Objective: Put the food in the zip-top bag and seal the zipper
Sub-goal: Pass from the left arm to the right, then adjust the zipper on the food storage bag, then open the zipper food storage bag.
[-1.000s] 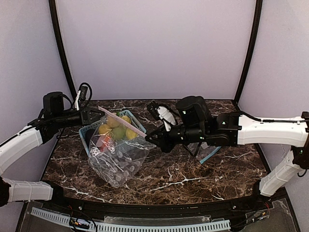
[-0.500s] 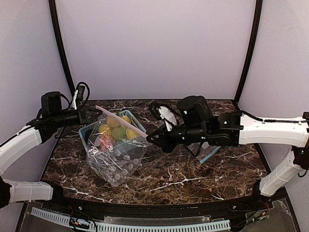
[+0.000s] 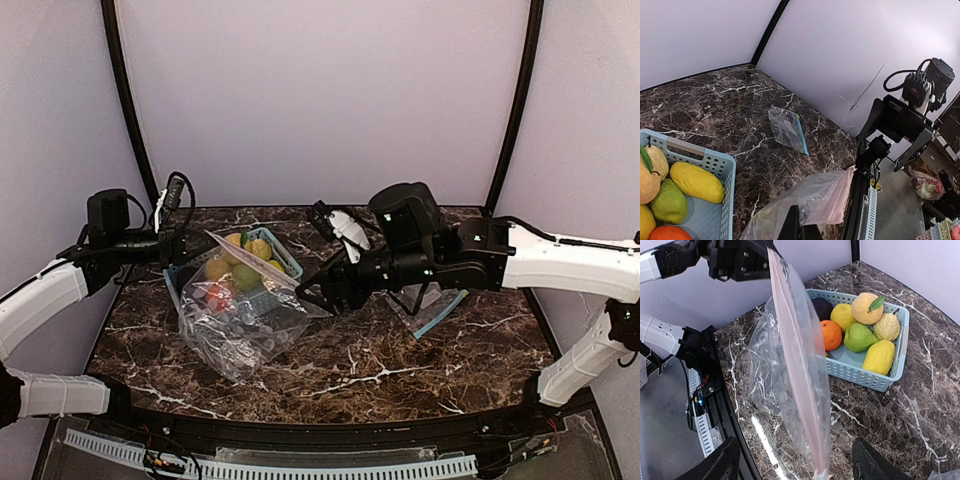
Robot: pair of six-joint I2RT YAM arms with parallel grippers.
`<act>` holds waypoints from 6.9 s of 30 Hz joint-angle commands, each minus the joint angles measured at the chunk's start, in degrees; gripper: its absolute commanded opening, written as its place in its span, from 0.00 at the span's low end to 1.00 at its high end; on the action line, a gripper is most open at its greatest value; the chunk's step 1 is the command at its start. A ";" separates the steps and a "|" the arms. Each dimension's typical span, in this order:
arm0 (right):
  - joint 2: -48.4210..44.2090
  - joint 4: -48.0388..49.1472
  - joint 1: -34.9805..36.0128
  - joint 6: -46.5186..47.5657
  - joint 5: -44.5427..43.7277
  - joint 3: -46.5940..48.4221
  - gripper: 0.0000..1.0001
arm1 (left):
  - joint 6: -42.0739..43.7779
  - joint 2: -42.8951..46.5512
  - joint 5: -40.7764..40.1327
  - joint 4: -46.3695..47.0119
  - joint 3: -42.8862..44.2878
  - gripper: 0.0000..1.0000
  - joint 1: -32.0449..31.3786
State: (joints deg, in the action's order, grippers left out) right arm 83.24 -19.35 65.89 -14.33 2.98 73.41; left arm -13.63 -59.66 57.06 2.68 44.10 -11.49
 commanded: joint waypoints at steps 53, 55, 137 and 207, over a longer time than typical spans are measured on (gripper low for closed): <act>10.00 0.64 -1.06 3.19 -1.20 9.65 0.00 | 1.62 -0.13 -4.48 -3.71 2.84 0.64 -6.66; 8.17 -0.41 -2.05 3.00 -2.63 8.47 0.00 | 1.40 0.81 -6.94 -3.96 3.24 0.73 -6.63; 1.66 12.85 -3.63 -12.92 0.41 -4.41 0.00 | -35.35 -16.02 -41.87 28.45 -1.01 0.46 -36.28; 15.34 -19.59 -2.90 -16.56 -43.30 11.64 0.26 | -22.95 -9.25 -70.54 -13.39 5.18 0.01 -40.60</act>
State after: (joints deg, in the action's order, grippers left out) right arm 102.10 -34.85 64.58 -27.55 -36.49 85.19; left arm -38.41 -72.58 -2.76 2.13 50.30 -51.99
